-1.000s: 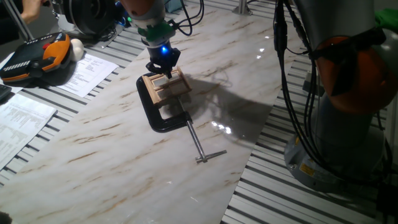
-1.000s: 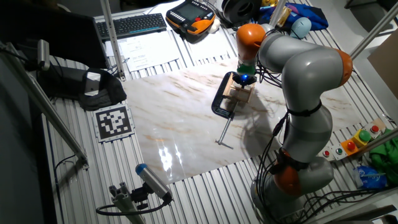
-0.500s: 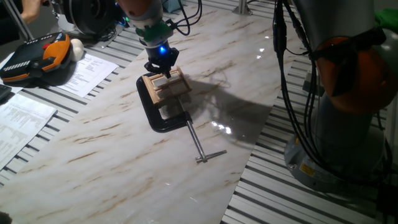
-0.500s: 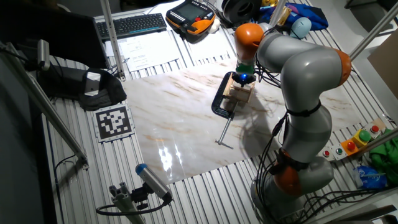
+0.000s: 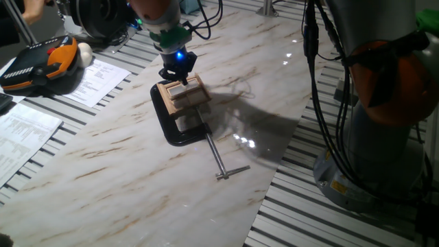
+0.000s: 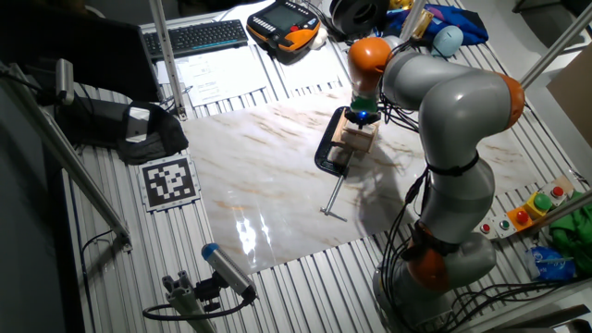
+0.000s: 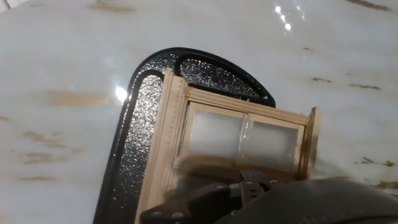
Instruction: Open a sliding window
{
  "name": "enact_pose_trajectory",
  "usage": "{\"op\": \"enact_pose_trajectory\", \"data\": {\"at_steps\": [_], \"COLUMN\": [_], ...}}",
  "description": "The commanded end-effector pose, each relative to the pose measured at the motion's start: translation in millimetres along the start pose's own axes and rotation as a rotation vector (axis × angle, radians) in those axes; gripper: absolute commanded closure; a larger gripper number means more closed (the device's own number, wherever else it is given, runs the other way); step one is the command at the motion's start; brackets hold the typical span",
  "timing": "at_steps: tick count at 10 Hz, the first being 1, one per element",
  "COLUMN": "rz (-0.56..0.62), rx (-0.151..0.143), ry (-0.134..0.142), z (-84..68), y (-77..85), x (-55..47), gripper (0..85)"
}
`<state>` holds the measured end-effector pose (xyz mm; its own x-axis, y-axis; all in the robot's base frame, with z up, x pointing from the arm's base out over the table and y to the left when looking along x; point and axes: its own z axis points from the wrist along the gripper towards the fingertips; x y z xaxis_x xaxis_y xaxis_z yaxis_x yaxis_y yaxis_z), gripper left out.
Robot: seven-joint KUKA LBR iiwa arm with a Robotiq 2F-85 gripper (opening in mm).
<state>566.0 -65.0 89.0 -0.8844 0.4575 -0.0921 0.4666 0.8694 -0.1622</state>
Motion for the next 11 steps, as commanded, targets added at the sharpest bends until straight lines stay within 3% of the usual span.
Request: {"op": "enact_pose_trajectory", "data": {"at_steps": [1, 2, 4, 6, 7, 9, 11], "rz": [-0.004, -0.009, -0.014, -0.017, -0.020, -0.019, 0.008], "rx": [-0.005, -0.007, -0.031, -0.031, -0.059, -0.049, -0.064], "ry": [-0.005, -0.015, -0.011, -0.006, 0.017, 0.024, 0.050], "z": [0.0, 1.3, 3.2, 3.0, 3.0, 3.0, 3.0], "y": [2.8, 5.0, 4.2, 4.3, 4.3, 4.3, 4.3], "x": [-0.7, -1.2, -1.0, -1.0, -1.0, -1.0, -1.0], "gripper": [85.0, 85.0, 85.0, 85.0, 85.0, 85.0, 85.0]}}
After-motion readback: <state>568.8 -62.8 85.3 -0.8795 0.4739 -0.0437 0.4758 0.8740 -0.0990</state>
